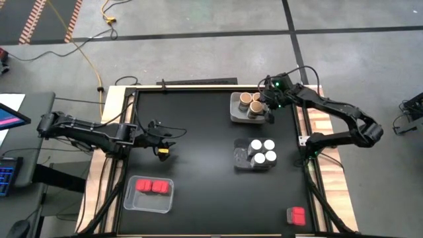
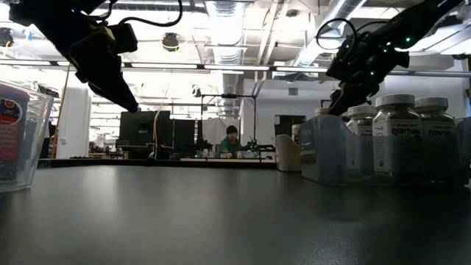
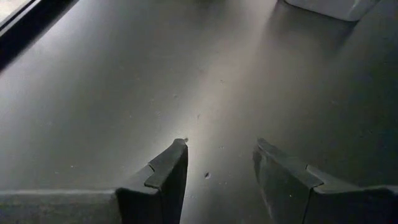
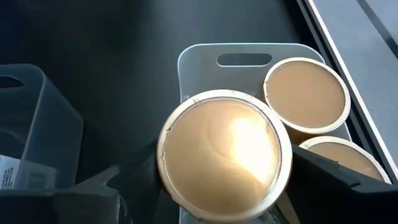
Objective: Sort spices by type
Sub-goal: Put the gold spice bottle in the gray bin, then put the red spice can in the transparent bin
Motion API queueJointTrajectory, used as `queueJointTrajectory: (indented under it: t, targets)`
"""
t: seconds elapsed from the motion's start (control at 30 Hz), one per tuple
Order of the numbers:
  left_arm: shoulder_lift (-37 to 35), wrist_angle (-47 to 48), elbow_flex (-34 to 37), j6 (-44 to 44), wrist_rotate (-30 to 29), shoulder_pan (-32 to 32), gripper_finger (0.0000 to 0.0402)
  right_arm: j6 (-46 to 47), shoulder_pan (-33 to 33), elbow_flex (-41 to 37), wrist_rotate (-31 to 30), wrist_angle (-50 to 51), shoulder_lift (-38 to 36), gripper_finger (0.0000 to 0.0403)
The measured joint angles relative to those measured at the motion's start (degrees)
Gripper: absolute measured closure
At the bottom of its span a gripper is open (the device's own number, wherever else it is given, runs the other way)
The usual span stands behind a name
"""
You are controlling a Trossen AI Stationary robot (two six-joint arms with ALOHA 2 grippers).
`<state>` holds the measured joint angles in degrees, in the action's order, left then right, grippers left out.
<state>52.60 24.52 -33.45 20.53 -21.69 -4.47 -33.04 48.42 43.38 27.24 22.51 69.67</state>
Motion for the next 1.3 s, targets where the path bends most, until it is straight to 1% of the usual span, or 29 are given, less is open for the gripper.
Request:
queueJointTrajectory:
  t: [0.1, 0.23, 0.67, 0.77, 0.93, 1.07, 1.2, 1.3]
  targets:
    - [0.0, 0.0, 0.0, 0.31, 0.0, 0.02, 0.0231, 0.97, 0.0, 0.0, -0.02, -0.02, 0.0, 0.0069]
    - [0.0, 0.0, 0.0, 0.32, 0.02, 0.02, 0.0231, 5.3, -0.01, 0.0, -0.02, -1.24, -0.02, 0.0056]
    - [0.0, 0.0, 0.0, 0.31, 0.02, 0.01, 0.0231, 5.62, 0.07, 0.0, -0.19, -1.51, -0.06, 0.0056]
    - [0.0, 0.0, 0.0, 0.31, 0.02, 0.0, 0.0231, 5.62, 0.07, 0.0, -0.3, -1.56, -1.01, 0.0056]
    - [0.0, 0.0, 0.0, -0.4, 0.04, 0.0, 0.0231, 7.03, 0.05, 0.02, -0.37, -1.59, -5.24, 0.0058]
    - [0.0, 0.0, 0.0, -0.79, 0.04, 0.0, 0.0231, 11.58, 0.07, 0.04, -1.19, -1.59, -10.29, 0.0058]
    - [0.0, 0.0, 0.0, -0.79, 0.04, 0.0, 0.0231, 17.36, -0.3, 0.08, -4.02, -0.67, -15.56, 0.0058]
    - [0.0, 0.0, 0.0, -0.79, 0.04, 0.01, 0.0231, 21.14, -1.37, 1.71, -6.9, 4.26, -18.65, 0.0058]
